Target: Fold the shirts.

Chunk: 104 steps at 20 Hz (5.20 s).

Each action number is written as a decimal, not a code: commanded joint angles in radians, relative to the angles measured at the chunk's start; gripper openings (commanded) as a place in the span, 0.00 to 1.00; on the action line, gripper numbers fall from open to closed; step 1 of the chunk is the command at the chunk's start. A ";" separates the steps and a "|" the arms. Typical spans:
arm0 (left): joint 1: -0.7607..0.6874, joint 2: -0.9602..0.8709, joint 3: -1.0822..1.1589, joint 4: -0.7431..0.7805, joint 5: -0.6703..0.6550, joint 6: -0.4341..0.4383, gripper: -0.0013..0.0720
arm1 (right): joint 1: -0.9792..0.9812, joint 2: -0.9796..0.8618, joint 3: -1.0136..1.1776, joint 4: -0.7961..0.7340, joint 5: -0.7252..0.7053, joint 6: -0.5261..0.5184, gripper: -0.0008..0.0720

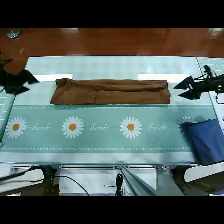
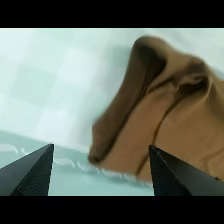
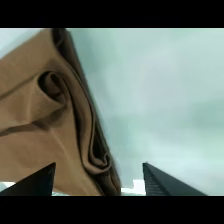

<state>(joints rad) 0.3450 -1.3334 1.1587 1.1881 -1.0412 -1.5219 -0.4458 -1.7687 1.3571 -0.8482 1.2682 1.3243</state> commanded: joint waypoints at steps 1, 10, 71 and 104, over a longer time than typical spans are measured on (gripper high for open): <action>-0.081 0.236 -0.296 0.028 0.142 -0.014 0.97 | 0.055 -0.050 -0.005 0.060 0.000 -0.037 0.87; -0.349 0.297 -0.392 -0.153 0.169 -0.006 0.31 | 0.175 -0.021 0.012 0.058 0.026 -0.043 0.04; -0.171 0.739 -0.559 -0.235 0.039 0.048 0.04 | 0.737 -0.051 0.600 -0.019 0.222 0.224 0.88; -0.227 0.734 -0.629 -0.247 0.040 0.047 0.04 | 0.692 0.267 -0.251 0.201 -0.225 -0.016 0.04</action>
<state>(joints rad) 0.1188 -0.5983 0.5297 0.9409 -1.0019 -1.4746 0.2352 -1.4780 0.9279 -0.5770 0.9329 1.3342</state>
